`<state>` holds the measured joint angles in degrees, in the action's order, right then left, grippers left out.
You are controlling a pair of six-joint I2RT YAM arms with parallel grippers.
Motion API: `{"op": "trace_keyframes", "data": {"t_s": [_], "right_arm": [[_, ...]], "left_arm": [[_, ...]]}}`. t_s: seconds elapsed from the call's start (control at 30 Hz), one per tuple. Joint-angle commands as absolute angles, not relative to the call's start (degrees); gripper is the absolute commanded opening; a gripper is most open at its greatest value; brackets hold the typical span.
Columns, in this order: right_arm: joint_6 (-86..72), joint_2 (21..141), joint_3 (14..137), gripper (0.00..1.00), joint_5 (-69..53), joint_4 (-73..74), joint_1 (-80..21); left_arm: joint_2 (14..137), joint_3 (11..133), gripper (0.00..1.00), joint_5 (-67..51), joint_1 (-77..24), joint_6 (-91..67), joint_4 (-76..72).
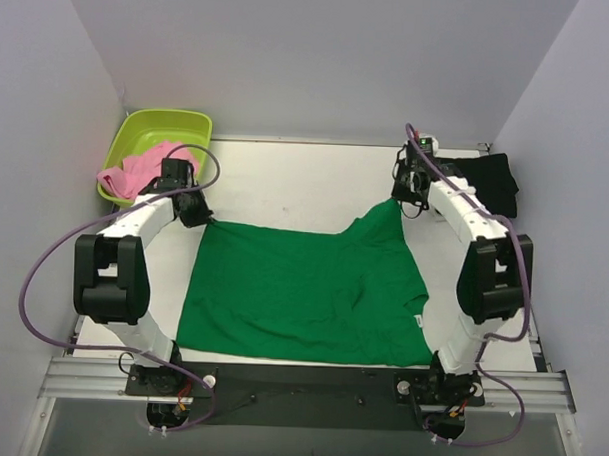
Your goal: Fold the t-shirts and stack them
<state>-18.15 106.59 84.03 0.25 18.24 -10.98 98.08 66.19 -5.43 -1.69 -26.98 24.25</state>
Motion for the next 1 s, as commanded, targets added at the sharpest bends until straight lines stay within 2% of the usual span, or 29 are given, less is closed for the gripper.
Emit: {"op": "trace_keyframes", "data": {"t_s": [0.0,0.4,0.73,0.97], "right_arm": [[-17.58,95.55,79.20,0.00,3.08,18.54,-11.51],[-20.92,71.12,60.66,0.00,6.06,20.39,-14.06],[-24.43,52.50,51.96,0.00,15.11,28.47,-22.32],[-28.91,43.78,46.94,0.00,15.38,34.09,-26.10]], "left_arm": [[92.73,67.50,0.00,-5.27,-0.88,-27.07,25.66],[79.46,57.58,0.00,-5.53,-0.35,-27.07,26.37],[68.74,48.61,0.00,-4.66,-0.35,-27.33,28.04],[62.23,43.42,0.00,-4.83,-0.35,-27.86,29.18]]}}
